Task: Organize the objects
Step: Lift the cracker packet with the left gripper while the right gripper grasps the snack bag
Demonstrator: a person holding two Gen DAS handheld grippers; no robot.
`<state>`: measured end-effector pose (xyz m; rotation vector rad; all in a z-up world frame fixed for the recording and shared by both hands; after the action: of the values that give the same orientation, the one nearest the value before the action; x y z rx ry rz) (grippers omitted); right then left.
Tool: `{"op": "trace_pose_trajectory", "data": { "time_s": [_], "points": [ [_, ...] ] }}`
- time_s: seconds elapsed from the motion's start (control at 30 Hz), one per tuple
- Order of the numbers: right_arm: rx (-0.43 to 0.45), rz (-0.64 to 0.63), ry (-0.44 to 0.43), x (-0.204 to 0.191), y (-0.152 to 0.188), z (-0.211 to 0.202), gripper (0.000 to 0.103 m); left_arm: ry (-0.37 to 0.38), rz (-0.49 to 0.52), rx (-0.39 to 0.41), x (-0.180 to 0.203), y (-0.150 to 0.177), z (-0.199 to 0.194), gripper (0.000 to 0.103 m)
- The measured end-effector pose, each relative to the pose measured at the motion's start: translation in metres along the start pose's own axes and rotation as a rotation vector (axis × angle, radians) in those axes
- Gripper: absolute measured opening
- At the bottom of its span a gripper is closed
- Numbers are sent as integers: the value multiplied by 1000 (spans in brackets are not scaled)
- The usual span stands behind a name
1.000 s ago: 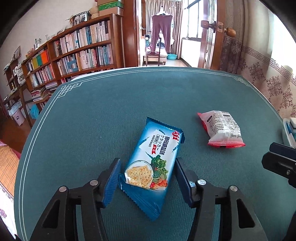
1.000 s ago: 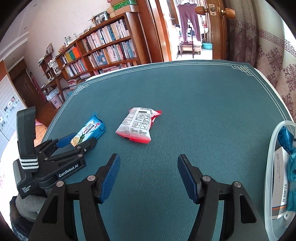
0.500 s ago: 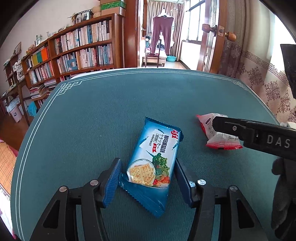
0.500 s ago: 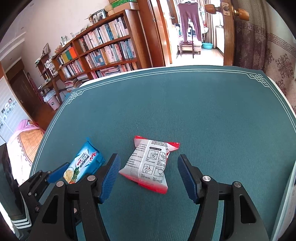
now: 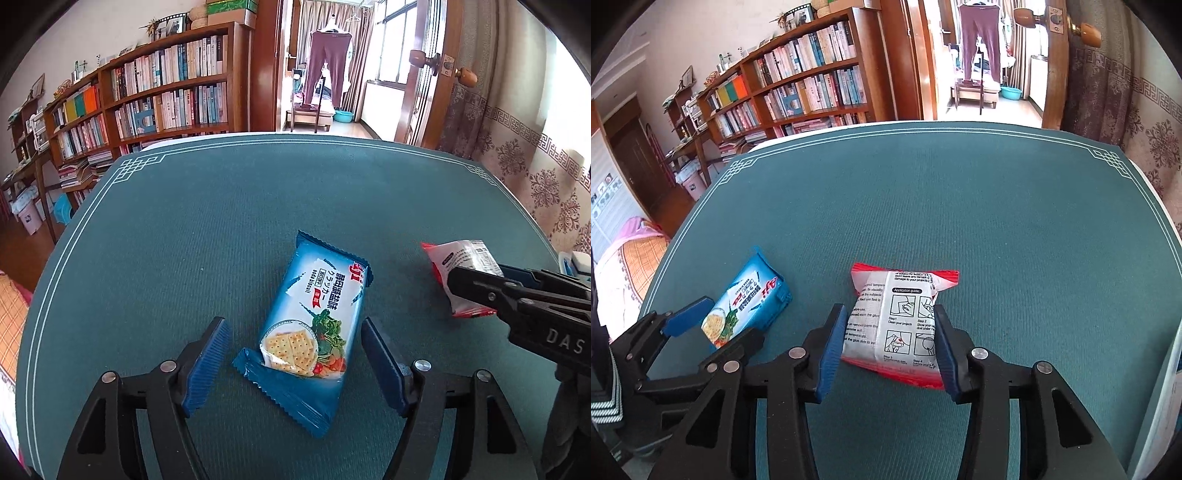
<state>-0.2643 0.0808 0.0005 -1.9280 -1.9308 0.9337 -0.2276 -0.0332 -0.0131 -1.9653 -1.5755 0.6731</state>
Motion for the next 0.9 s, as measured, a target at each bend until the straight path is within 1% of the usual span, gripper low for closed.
{"op": "trace_pose_trajectory", "data": {
  "time_s": [0.17,0.2,0.23,0.3,0.47,0.5,0.7,0.9],
  "points": [
    [44,-1,-38,2,15,-36,47,0,12,-16,3,-2,3,76],
    [49,-2,-44,2,18,-43,47,-2,18,-17,6,-2,4,74],
    [53,-1,-55,2,21,-49,47,-6,26,-19,7,-3,4,67],
    [63,8,-68,4,29,-62,47,-18,39,-18,11,-4,5,59],
    [90,51,-95,17,47,-95,47,2,34,-7,16,-5,2,50],
    [94,63,-102,20,49,-101,47,13,29,-6,18,-4,1,43],
    [128,113,-97,49,58,-133,47,33,46,6,39,-2,-9,43],
    [177,180,-64,96,65,-168,47,54,51,15,58,-1,-23,43]
  ]
}}
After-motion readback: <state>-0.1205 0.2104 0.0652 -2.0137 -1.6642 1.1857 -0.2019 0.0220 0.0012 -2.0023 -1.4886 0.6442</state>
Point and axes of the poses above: each gripper's, at about its wrist camera, not at the fingertips, and z roughly the way its jaws point, x to its right, y to its underside, the point moved 5 cm from there along z, roughly the way its jaws point, and after that the axes turned 10 degrees about z, right-handed, at the moved point
